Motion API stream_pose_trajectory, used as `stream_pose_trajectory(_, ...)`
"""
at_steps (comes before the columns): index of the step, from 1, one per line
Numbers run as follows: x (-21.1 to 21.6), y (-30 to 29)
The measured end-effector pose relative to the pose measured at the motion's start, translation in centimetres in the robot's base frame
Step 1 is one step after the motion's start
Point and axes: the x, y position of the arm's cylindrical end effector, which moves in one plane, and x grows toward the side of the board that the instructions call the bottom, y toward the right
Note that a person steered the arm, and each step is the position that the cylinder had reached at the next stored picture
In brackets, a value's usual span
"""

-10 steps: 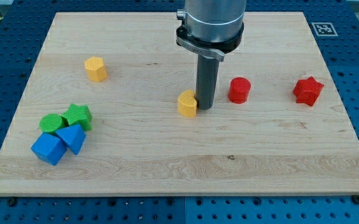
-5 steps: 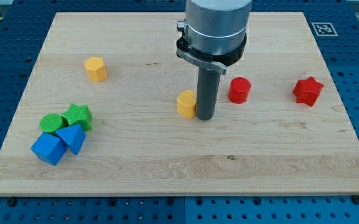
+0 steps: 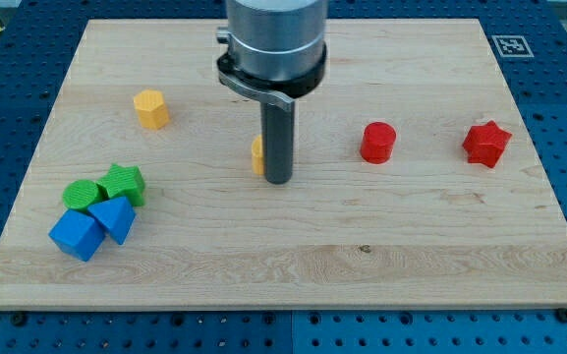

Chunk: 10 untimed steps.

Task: Move the yellow heart into the right side of the yellow hexagon

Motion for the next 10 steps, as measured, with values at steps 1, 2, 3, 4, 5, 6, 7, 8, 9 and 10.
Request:
stream_pose_trajectory(1, -0.1, -0.5)
stream_pose_trajectory(2, -0.2, -1.4)
stream_pose_trajectory(3, -0.5, -0.5)
stream_pose_trajectory(4, -0.5, -0.3)
stream_pose_trajectory(5, -1.8, -2.1)
stream_pose_trajectory(6, -2.6, -3.5)
stream_pose_trajectory(7, -2.6, -3.5)
stream_pose_trajectory(8, -3.2, -5.3)
stream_pose_trajectory(9, -3.5, -4.3)
stream_pose_trajectory(10, -2.2, -0.6)
